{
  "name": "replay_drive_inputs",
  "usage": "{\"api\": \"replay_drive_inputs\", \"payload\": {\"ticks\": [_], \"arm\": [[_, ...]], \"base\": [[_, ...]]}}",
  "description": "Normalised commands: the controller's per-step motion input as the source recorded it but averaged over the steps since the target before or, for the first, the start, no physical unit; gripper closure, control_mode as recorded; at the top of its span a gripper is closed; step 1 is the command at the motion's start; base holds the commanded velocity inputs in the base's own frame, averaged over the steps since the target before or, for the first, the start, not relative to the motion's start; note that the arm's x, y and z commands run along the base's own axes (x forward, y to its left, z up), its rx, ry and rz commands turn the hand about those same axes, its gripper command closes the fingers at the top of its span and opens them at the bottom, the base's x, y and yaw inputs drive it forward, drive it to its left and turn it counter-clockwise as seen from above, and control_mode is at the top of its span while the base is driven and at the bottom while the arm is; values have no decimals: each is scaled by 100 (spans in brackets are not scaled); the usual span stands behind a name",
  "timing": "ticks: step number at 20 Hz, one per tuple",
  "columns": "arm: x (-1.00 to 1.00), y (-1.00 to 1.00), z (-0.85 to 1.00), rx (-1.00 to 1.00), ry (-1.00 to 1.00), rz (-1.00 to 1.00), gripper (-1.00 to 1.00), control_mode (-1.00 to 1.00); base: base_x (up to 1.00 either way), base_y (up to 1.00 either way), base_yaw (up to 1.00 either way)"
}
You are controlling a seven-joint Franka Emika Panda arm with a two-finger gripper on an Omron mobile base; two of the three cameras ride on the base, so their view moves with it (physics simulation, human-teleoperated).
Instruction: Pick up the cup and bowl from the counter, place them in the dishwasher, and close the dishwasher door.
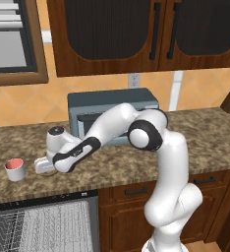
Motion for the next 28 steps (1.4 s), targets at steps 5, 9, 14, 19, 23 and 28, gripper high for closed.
{"api": "replay_drive_inputs", "payload": {"ticks": [5, 9, 14, 19, 23, 28], "arm": [[0, 0, 0, 0, 1, 0, 100, -100], [0, 0, 0, 0, 0, 0, 100, -100], [-3, -16, 2, 0, 0, -3, 100, -100], [-15, -47, 19, 7, 0, -10, 100, -100], [-40, -33, 34, 12, -5, -6, 100, -100], [-61, -23, 38, 11, -15, -4, 100, -100]], "base": [[0, 0, 0], [0, 0, 0], [0, 0, 0], [0, 0, 0], [0, 0, 0], [0, 0, 0]]}}
